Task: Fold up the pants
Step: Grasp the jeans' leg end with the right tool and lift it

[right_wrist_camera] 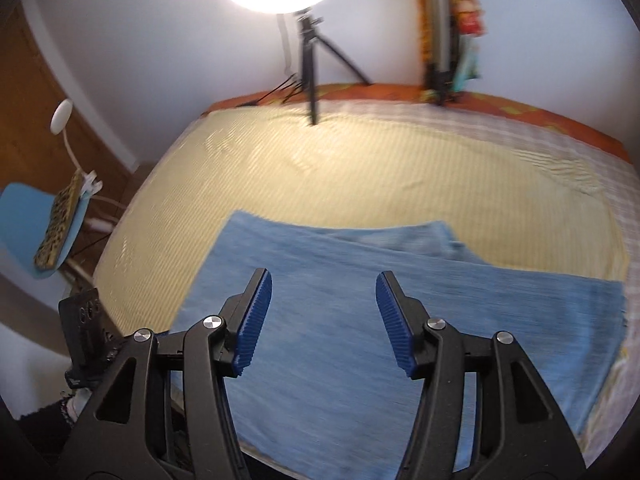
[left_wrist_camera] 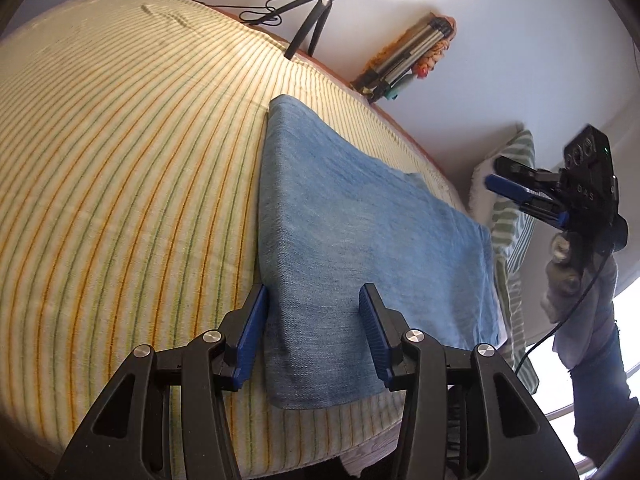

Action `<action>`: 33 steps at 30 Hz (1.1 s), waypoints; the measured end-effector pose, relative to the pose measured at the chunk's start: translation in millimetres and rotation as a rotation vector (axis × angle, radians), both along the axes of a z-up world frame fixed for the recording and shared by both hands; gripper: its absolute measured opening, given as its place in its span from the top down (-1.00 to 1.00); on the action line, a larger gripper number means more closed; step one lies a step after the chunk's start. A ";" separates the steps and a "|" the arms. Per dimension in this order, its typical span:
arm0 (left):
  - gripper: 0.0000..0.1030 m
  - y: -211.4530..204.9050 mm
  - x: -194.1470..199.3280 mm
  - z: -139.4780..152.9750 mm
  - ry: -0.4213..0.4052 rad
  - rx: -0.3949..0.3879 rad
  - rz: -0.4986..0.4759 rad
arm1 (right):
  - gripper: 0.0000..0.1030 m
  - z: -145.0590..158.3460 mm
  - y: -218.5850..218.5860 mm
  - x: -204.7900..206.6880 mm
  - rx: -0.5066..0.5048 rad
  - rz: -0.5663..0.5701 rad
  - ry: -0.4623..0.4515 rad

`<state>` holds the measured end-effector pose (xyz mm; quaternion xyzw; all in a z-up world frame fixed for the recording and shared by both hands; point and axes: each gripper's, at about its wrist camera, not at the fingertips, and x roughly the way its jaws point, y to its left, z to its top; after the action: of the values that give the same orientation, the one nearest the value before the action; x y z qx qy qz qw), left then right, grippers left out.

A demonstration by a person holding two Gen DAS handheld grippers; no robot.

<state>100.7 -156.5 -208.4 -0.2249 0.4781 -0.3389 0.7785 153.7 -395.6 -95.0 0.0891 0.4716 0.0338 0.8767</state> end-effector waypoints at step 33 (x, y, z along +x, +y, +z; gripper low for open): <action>0.48 -35.1 -36.3 59.9 -0.237 -0.039 -0.134 | 0.84 -92.7 96.1 102.9 -0.018 0.099 0.341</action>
<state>64.4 -191.7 -148.5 -0.1660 0.3901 -0.4235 0.8006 256.7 -299.5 -187.6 0.0623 0.6174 0.0571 0.7821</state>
